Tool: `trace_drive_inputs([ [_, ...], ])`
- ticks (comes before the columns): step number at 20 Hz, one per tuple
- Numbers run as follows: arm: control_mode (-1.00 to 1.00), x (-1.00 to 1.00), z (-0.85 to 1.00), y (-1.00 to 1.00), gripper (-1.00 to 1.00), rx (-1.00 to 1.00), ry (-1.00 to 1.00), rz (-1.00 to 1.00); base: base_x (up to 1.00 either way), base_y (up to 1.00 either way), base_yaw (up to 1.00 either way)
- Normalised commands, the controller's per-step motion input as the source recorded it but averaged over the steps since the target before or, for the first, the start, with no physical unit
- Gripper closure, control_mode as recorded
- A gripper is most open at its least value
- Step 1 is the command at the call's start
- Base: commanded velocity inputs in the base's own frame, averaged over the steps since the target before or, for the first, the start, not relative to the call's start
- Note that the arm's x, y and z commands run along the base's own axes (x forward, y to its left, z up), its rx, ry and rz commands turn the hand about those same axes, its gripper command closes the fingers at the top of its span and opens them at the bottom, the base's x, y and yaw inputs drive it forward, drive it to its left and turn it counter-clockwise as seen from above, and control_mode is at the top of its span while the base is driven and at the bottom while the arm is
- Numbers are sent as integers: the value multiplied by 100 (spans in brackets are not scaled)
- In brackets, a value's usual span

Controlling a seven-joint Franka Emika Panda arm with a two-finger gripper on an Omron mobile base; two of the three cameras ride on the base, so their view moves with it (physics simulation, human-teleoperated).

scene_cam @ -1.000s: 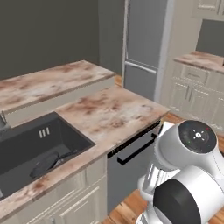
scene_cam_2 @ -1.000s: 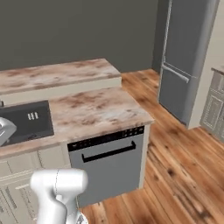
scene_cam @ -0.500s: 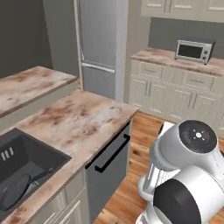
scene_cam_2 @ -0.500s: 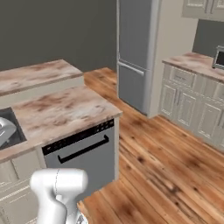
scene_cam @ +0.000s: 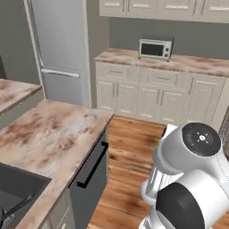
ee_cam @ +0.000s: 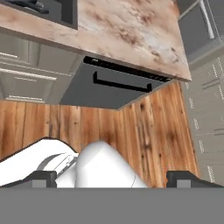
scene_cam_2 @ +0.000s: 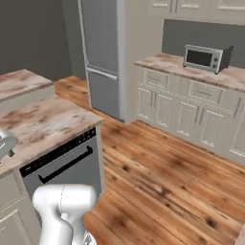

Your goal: Move the pot and pan from the stove into the sink.

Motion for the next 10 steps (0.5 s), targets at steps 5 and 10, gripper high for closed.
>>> trace_drive_inputs([
  [5, 100, 0, 0, 0, -100, 0, 0, 0, 0, 0, -42],
  [10, 100, 0, 0, 0, -100, 0, 0, 0, 0, 0, -42],
])
